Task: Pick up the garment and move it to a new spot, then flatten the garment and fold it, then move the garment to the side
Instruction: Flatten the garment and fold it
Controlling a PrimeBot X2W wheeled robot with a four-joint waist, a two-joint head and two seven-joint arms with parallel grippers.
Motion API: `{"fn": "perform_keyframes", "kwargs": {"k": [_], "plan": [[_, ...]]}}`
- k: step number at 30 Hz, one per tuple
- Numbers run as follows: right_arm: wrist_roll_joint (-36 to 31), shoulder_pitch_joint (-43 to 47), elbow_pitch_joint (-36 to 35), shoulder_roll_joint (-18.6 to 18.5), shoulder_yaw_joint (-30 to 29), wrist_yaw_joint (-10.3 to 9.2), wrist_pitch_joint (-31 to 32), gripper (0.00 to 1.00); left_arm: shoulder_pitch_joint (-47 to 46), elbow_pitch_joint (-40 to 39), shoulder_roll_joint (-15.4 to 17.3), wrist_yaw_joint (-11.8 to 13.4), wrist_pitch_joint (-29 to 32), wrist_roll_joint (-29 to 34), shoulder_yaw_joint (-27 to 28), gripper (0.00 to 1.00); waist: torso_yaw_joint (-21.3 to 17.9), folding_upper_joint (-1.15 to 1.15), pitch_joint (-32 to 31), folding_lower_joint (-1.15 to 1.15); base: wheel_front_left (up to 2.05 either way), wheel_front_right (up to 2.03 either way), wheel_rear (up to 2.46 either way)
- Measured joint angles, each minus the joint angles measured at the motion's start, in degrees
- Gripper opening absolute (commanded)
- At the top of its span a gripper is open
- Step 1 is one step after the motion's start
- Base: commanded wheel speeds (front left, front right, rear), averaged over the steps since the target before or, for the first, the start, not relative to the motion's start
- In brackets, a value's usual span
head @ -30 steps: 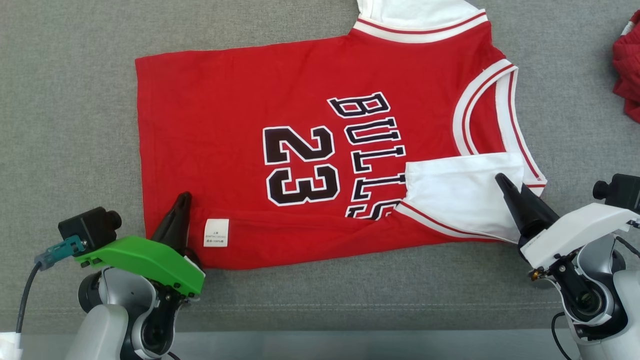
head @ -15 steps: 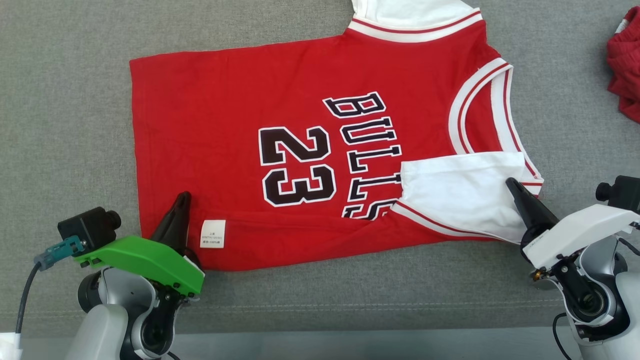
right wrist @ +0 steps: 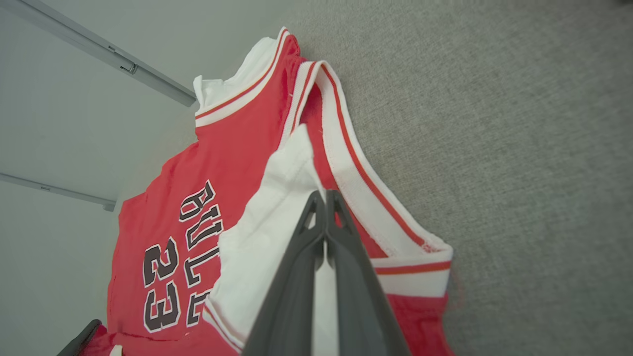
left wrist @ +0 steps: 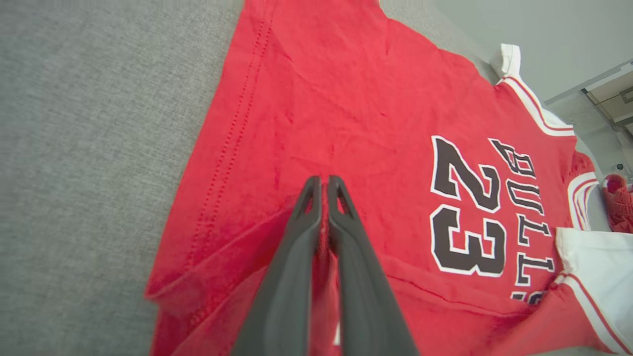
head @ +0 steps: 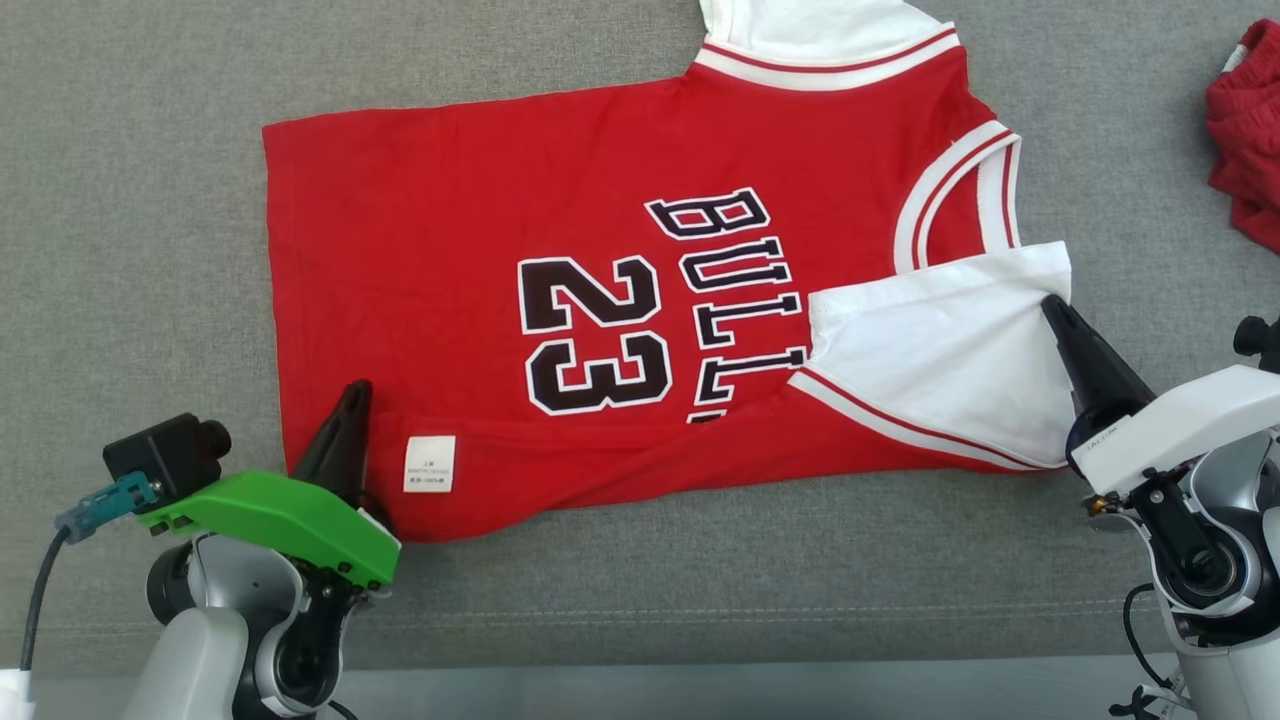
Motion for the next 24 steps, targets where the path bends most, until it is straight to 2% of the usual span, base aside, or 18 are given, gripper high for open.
{"fn": "perform_keyframes", "kwargs": {"k": [24], "plan": [[-0.59,-2.66,0.04,-0.71,1.33,0.16,0.68,0.0,1.41,0.59,-0.18,0.0,-0.48,0.44,4.03,0.0,0.33,0.0,-0.9,0.0,0.0,0.0,0.0]]}}
